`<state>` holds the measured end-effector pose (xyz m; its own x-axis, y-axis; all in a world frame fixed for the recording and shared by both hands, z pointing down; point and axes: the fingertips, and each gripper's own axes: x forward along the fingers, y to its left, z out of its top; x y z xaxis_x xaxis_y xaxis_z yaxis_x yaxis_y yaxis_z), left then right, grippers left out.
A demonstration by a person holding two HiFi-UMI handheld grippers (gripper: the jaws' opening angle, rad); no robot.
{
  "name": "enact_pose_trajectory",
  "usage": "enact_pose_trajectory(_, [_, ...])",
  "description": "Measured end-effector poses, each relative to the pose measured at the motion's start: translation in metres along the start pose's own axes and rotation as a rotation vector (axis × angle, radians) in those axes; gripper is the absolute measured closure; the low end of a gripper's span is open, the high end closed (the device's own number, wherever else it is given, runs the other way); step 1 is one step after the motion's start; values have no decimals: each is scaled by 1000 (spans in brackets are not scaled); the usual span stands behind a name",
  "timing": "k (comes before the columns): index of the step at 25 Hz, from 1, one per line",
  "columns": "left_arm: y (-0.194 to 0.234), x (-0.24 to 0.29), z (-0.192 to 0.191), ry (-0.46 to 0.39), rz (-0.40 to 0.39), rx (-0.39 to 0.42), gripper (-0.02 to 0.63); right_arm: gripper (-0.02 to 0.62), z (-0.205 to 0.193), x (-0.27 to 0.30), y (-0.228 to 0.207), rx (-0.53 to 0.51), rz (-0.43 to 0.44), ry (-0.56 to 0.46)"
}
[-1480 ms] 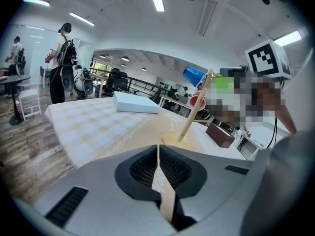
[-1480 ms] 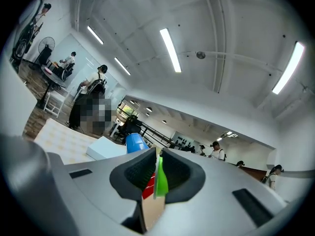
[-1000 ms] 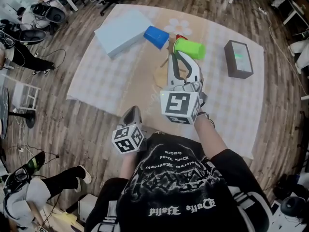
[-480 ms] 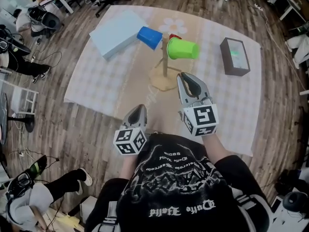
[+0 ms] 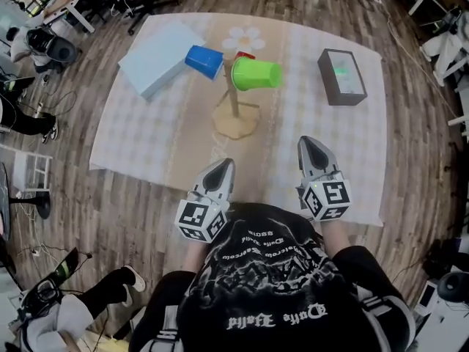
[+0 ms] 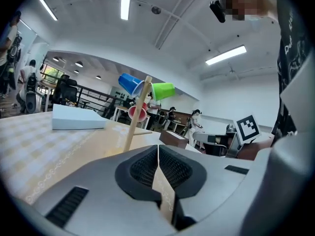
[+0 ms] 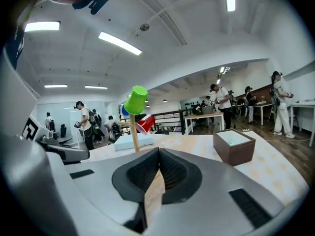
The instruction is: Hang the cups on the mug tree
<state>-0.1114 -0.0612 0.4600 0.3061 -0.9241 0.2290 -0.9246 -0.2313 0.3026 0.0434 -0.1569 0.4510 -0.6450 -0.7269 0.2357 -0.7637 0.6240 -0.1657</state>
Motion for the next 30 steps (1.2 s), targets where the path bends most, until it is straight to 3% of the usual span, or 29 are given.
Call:
enact_pose_trajectory(5, [-8,9,-6,11,-30,-11,581,586,-17,-30,-32,52,-104,-11])
enact_pose_trajectory(11, [-12,16,-6,0,-27,-13,584,587,-29,-44,-54,28,-197,18])
enact_pose_trajectory(30, [-12,19,-14,32,9,19,586,588,-37,-31,-44,-99,-144,84])
